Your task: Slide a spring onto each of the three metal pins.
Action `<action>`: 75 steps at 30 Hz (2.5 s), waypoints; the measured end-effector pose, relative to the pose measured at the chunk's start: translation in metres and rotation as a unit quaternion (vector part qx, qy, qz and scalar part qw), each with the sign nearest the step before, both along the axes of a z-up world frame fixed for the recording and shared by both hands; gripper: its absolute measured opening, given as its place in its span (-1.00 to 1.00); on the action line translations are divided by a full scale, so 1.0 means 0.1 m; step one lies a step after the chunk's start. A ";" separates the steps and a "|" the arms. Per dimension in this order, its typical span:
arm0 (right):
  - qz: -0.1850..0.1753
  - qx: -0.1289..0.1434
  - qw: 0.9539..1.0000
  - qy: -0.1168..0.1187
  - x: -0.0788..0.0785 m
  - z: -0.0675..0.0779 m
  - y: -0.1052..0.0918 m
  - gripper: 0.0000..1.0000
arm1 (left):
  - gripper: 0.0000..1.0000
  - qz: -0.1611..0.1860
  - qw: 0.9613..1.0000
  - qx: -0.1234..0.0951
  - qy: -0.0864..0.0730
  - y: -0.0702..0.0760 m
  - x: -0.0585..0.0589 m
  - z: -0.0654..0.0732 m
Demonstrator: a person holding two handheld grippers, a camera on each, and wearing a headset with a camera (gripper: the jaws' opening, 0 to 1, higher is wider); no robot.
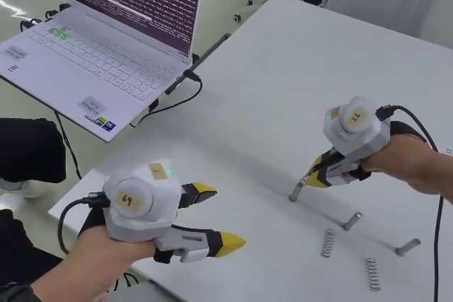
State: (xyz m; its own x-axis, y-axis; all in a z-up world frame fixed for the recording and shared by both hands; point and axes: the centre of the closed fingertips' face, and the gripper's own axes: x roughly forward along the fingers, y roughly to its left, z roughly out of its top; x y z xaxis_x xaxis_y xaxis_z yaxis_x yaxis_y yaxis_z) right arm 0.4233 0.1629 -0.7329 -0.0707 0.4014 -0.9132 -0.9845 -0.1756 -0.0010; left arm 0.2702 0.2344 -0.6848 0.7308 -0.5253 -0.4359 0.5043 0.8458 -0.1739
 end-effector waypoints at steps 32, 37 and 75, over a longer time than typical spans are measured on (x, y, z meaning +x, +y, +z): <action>0.045 -0.049 0.998 -0.011 -0.01 -0.27 0.04 -0.83 | 0.01 0.008 1.000 -0.007 0.009 0.03 -0.02 -0.04; 0.049 -0.056 0.997 -0.011 -0.01 -0.32 0.06 -0.83 | 0.01 0.008 1.000 -0.009 0.010 0.02 -0.03 -0.04; 0.057 -0.082 0.995 -0.006 0.01 -0.55 0.05 -0.80 | 0.01 0.011 1.000 -0.008 0.012 0.05 -0.02 -0.05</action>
